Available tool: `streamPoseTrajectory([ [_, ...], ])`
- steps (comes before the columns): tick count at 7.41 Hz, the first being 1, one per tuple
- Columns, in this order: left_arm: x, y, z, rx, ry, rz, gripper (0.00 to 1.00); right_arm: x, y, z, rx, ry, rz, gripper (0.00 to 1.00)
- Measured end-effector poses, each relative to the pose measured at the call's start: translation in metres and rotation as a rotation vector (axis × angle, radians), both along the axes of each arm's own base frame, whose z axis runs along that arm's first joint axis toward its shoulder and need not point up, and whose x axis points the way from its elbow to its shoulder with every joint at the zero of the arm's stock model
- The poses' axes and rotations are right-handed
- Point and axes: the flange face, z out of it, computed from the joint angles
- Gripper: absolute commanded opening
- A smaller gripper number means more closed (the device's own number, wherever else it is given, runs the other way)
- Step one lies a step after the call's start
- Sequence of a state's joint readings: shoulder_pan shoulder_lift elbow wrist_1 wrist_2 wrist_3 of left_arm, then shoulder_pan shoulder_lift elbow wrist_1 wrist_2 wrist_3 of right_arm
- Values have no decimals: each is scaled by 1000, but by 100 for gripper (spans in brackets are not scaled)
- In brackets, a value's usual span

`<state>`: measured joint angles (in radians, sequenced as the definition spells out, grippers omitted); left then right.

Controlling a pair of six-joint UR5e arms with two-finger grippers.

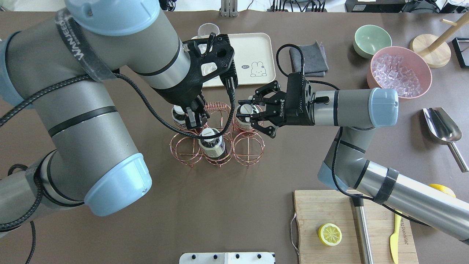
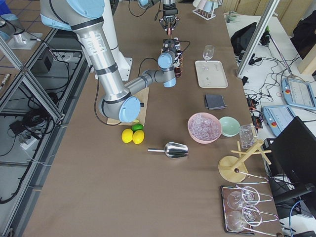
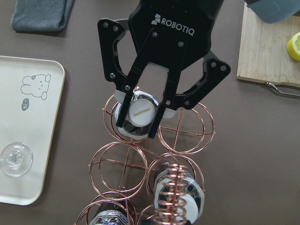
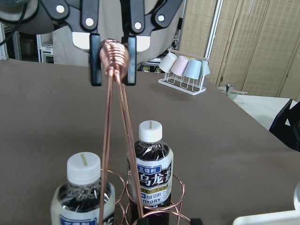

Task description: Take tea from basket to plate

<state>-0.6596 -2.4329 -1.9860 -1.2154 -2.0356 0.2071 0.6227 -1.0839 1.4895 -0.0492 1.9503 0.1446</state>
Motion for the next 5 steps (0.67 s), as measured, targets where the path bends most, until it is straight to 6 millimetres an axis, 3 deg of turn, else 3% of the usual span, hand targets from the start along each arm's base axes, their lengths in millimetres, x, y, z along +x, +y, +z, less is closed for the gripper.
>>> streamPoseTrajectory([
  [3, -1, 0, 0, -2, -2, 0, 0, 0, -2, -8, 4, -12, 6, 0],
  [5, 0, 0, 0, -2, -3, 0, 0, 12, -11, -20, -13, -25, 5, 0],
])
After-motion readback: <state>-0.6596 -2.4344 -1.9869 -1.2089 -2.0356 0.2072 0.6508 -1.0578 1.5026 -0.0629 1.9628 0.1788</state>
